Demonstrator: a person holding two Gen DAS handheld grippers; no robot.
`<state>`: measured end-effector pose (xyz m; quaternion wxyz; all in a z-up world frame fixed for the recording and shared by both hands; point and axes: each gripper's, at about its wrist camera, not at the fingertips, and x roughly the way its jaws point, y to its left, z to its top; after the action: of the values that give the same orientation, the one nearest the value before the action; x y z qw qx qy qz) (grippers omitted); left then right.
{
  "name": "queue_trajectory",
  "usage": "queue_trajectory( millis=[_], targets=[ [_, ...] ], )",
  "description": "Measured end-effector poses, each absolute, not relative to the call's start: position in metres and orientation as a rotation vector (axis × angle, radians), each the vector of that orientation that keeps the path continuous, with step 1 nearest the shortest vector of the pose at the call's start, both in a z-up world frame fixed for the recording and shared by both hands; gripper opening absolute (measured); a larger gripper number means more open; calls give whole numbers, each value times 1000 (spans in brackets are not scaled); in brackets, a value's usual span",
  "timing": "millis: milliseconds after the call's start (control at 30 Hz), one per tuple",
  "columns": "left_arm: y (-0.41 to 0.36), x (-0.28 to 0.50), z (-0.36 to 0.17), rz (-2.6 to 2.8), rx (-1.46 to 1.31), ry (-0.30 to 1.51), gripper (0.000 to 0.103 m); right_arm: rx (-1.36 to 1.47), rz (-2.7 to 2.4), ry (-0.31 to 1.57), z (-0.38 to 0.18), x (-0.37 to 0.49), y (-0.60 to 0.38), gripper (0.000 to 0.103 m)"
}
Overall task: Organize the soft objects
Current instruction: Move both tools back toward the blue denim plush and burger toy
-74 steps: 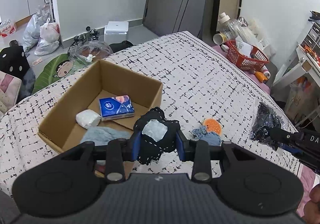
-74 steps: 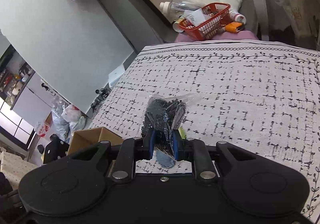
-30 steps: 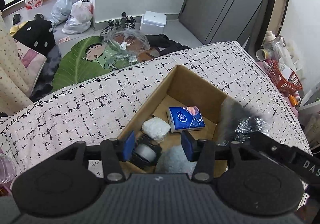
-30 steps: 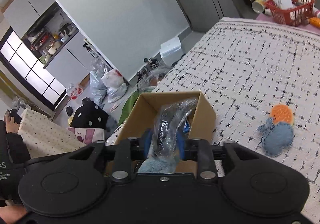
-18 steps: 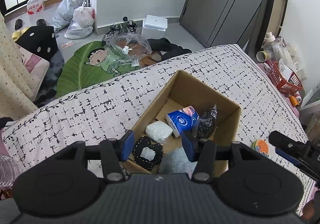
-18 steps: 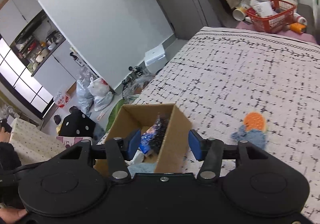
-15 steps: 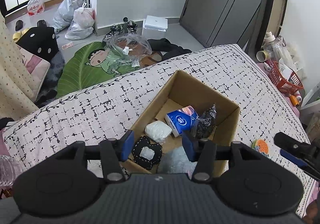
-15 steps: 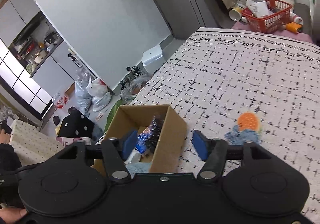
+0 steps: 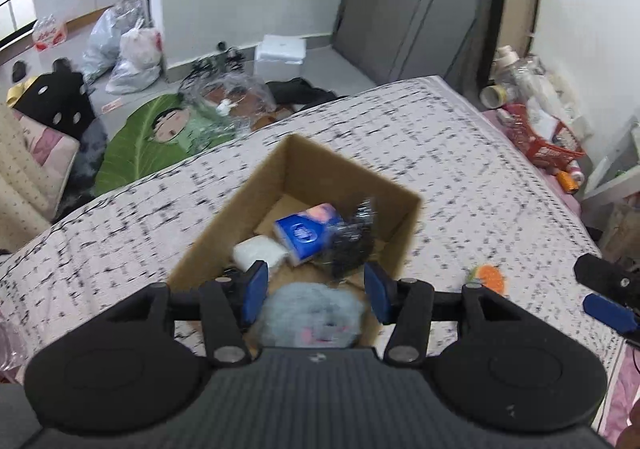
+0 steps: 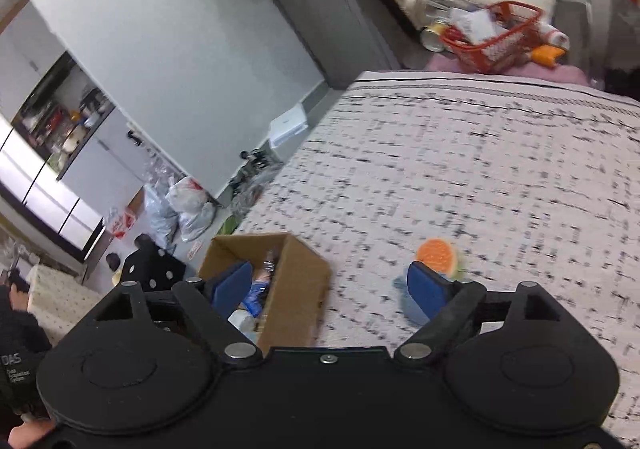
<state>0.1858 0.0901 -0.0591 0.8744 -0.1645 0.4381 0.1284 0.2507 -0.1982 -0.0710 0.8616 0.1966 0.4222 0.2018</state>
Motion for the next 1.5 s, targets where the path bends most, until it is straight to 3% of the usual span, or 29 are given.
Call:
queue_trajectory(
  millis=[733,1500],
  targets=[
    [0,213,-64,177,-290,935,52,594,323,894,-83,269,-275,88],
    [-49,256,-132,116,-314,1063,52,608,286,950,-113,294,-279,87]
  ],
)
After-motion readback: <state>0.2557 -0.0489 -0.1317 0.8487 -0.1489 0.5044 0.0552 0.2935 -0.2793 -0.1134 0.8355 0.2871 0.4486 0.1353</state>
